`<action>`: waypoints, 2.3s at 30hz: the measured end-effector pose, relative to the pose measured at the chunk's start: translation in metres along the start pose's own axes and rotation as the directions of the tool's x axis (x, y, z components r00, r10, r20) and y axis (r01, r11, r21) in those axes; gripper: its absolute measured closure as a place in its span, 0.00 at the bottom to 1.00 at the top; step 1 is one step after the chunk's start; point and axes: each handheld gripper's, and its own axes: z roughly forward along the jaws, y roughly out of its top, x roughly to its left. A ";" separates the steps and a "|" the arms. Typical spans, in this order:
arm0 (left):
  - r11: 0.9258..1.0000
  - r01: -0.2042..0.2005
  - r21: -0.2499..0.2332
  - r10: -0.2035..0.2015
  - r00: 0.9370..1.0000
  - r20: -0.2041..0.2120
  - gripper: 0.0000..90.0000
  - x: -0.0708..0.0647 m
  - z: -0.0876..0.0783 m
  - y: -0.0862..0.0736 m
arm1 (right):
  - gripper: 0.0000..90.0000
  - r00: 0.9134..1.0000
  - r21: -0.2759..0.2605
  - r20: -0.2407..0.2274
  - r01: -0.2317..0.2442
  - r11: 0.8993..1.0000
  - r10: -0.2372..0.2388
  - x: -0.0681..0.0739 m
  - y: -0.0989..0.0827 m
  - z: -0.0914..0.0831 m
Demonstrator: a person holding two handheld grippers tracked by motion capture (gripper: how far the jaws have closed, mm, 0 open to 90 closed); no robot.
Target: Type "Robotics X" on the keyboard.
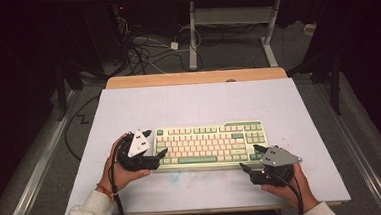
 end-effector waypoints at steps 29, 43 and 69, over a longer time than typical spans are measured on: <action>0.997 0.071 0.018 -0.072 0.997 0.021 0.43 -0.010 -0.022 -0.028 | 0.29 1.000 -0.003 0.002 -0.003 1.000 0.003 0.000 0.000 0.000; 0.999 0.037 -0.014 -0.034 0.985 0.168 0.97 -0.011 -0.012 0.003 | 0.29 1.000 0.004 -0.002 0.003 1.000 -0.003 0.000 0.000 0.001; 0.990 -0.097 0.104 0.059 0.946 0.318 0.97 -0.042 0.052 0.036 | 0.30 1.000 0.012 -0.003 0.005 1.000 -0.005 0.000 0.000 0.003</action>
